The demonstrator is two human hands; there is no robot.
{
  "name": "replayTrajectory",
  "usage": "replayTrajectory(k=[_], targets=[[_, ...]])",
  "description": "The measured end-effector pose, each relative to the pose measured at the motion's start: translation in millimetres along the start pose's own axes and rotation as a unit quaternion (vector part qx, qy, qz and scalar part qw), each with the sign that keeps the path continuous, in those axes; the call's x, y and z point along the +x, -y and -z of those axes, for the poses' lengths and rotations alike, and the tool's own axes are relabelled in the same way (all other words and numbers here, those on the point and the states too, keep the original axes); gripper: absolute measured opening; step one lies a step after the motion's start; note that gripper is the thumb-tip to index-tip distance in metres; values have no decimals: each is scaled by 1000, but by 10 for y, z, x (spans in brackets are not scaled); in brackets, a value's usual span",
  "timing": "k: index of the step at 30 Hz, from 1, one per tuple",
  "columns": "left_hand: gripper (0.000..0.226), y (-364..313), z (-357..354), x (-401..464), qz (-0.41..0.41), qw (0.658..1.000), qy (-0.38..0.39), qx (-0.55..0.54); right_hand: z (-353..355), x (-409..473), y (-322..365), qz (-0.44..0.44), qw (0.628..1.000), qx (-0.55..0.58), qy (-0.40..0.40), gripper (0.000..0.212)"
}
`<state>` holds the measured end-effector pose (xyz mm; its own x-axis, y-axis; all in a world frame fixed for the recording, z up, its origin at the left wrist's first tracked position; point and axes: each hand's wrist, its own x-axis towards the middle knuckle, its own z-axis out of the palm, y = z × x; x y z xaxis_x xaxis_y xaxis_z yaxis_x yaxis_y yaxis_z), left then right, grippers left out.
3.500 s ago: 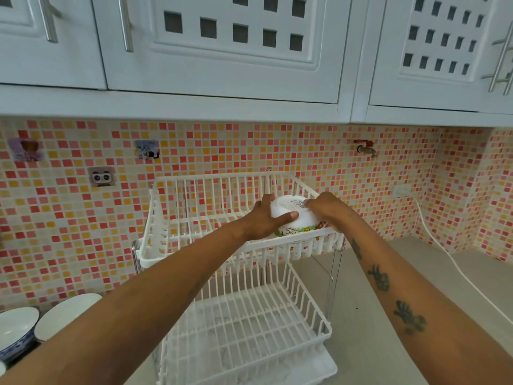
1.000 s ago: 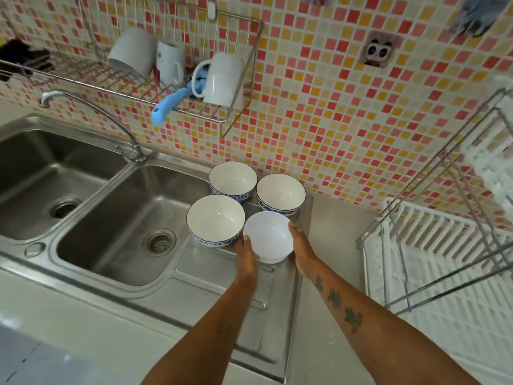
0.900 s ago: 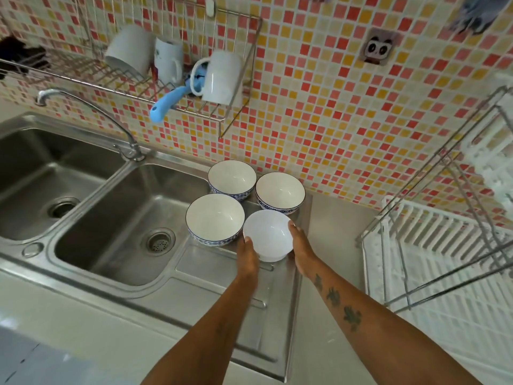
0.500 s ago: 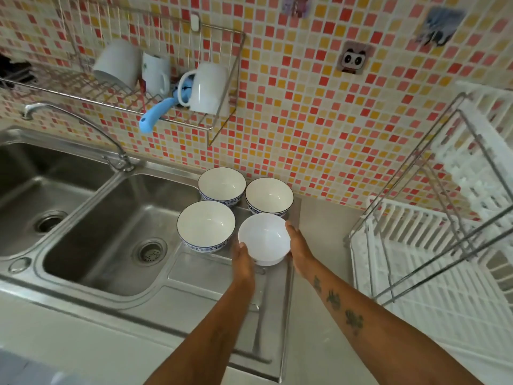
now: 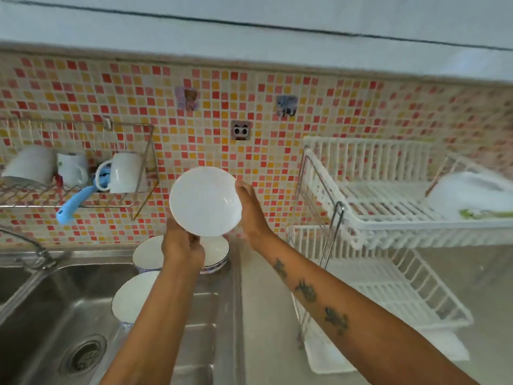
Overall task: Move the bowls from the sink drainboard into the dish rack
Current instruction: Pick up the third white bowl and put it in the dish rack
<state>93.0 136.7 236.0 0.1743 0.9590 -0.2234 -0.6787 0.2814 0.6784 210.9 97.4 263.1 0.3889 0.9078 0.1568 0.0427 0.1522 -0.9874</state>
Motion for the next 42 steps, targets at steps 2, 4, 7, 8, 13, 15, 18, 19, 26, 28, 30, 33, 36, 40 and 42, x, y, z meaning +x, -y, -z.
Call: replayTrajectory(k=[2, 4, 7, 8, 13, 15, 18, 19, 26, 28, 30, 33, 36, 40, 42], targets=[[45, -137, -283, -158, 9, 995, 95, 6, 141, -81, 392, 53, 999, 0, -7, 39], [52, -185, -554, -349, 35, 986, 165, 13, 331, -193, 703, 96, 995, -11, -16, 36], [54, -144, -955, -694, 76, 966, 247, 11, 686, -385, 1007, 153, 987, -8, -41, 42], [53, -110, -1081, -809, 81, 959, 270, 11, 824, -447, 1087, 167, 985, -2, -52, 44], [70, 191, -1684, -1239, 132, 915, 378, 47, 1556, -635, 1380, 203, 970, 8, -135, 62], [74, 330, -1903, -1410, 152, 897, 412, 47, 1819, -723, 1449, 209, 965, 19, -160, 68], [76, 552, -2186, -1593, 184, 874, 449, 25, 2177, -879, 1522, 218, 956, 37, -191, 73], [74, 626, -2269, -1630, 194, 867, 459, 19, 2283, -937, 1546, 218, 954, 33, -204, 72], [68, 1091, -2731, -1653, 196, 854, 479, 57, 3089, -1181, 1630, 195, 952, 16, -236, 55], [61, 1196, -2830, -1681, 126, 863, 474, 119, 3327, -1222, 1674, 176, 954, 18, -240, 55], [53, 1315, -2930, -1699, 49, 869, 449, 204, 3548, -1249, 1728, 171, 953, 28, -249, 56], [66, 1538, -3065, -1661, -103, 842, 402, 344, 3810, -1283, 1799, 171, 951, 7, -256, 65], [74, 1761, -3145, -1666, -250, 761, 420, 426, 3935, -1270, 1807, 151, 954, -52, -254, 57], [89, 2050, -3268, -1667, -310, 701, 423, 483, 4049, -1190, 1679, 106, 945, -126, -283, 41], [96, 2170, -3325, -1634, -329, 685, 413, 501, 4101, -1184, 1619, 96, 939, -145, -299, 24]])
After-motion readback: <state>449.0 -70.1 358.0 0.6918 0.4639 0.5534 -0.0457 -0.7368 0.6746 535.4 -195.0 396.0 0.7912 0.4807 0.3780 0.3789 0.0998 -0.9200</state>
